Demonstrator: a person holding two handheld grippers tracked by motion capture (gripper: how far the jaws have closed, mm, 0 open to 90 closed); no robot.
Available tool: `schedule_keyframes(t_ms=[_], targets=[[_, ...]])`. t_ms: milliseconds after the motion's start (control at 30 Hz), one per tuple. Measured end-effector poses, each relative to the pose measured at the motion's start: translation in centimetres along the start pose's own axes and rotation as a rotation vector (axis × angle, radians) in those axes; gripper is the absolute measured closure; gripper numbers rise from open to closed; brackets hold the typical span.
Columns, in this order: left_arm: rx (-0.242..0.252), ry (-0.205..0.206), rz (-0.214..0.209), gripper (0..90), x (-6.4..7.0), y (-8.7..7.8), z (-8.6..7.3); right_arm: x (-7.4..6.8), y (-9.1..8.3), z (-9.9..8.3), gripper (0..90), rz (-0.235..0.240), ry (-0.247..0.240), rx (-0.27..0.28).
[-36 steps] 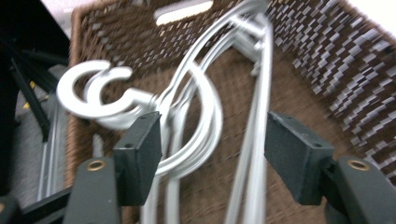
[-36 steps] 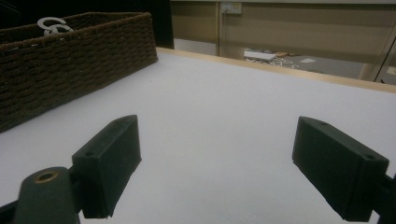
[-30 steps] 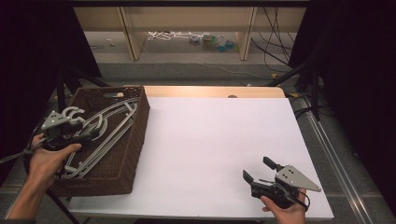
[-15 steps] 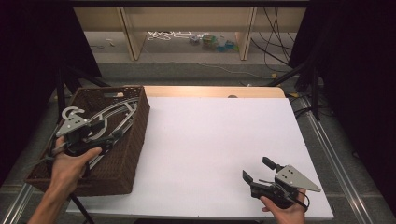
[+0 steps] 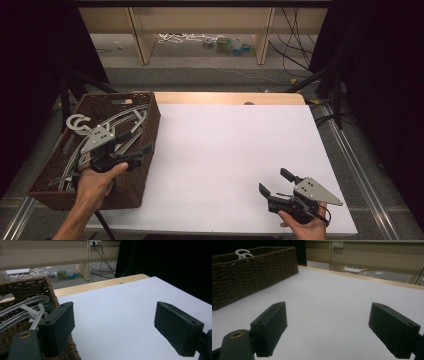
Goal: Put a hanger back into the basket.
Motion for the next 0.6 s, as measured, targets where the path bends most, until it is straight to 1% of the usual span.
schedule_keyframes(t_ms=[33, 67, 133, 167, 200, 233, 300, 367, 400, 433, 467, 500, 533, 600], targets=[[0.0, 0.0, 0.0, 16.2, 0.0, 0.0, 0.0, 0.0, 0.0, 0.0, 16.1, 0.001, 0.0, -0.001], [0.002, 0.006, -0.012, 16.2, 0.6, 0.1, -0.1, 0.1, 0.0, 0.0, 16.1, 0.002, -0.008, -0.003], [0.005, 0.009, -0.023, 16.2, 1.1, 0.2, -0.2, 0.1, 0.0, 0.0, 16.1, 0.0, -0.008, 0.0], [0.011, 0.006, -0.036, 16.2, 1.4, 0.3, -0.3, 0.1, 0.1, 0.0, 16.1, -0.001, -0.007, 0.0], [0.011, 0.006, -0.036, 16.1, 1.4, 0.3, -0.3, 0.1, 0.1, 0.0, 16.1, -0.001, -0.007, 0.0], [0.023, 0.02, -0.052, 16.1, 1.9, 0.4, -0.4, 0.1, 0.1, 0.0, 16.1, 0.004, -0.005, -0.002], [0.028, 0.041, -0.065, 16.1, 2.4, 0.6, -0.7, 0.0, 0.1, 0.0, 16.0, 0.005, -0.004, 0.002], [0.03, 0.044, -0.085, 16.1, 2.7, 0.7, -1.1, 0.0, 0.1, 0.0, 16.0, 0.002, -0.008, 0.004], [0.033, 0.043, -0.086, 16.1, 2.8, 0.8, -1.3, 0.0, 0.1, 0.0, 16.0, 0.003, -0.008, 0.004], [0.04, 0.047, -0.087, 16.1, 2.9, 0.9, -1.4, 0.0, 0.1, 0.0, 16.0, 0.006, 0.001, 0.002], [0.045, 0.053, -0.086, 16.1, 3.0, 0.9, -1.6, 0.0, 0.1, 0.0, 16.0, 0.006, -0.009, 0.007], [0.046, 0.063, -0.09, 16.1, 3.1, 0.9, -1.7, 0.2, 0.2, 0.1, 16.0, 0.005, -0.037, 0.02], [0.046, 0.063, -0.09, 16.1, 3.1, 0.9, -1.7, 0.2, 0.1, 0.1, 15.9, 0.004, -0.035, 0.019], [0.055, 0.069, -0.114, 16.1, 3.6, 1.0, -2.1, 0.3, 0.2, 0.1, 15.9, 0.009, -0.037, 0.025]])
Point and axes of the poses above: each handheld gripper's, and its own axes: y roughly forward along the jaws, z roughly out of its top, x roughly to its right, the point moved 2 cm from there along y, roughly forward along the jaws, and after that the axes turned 10 degrees about z, right-handed, at the moved point
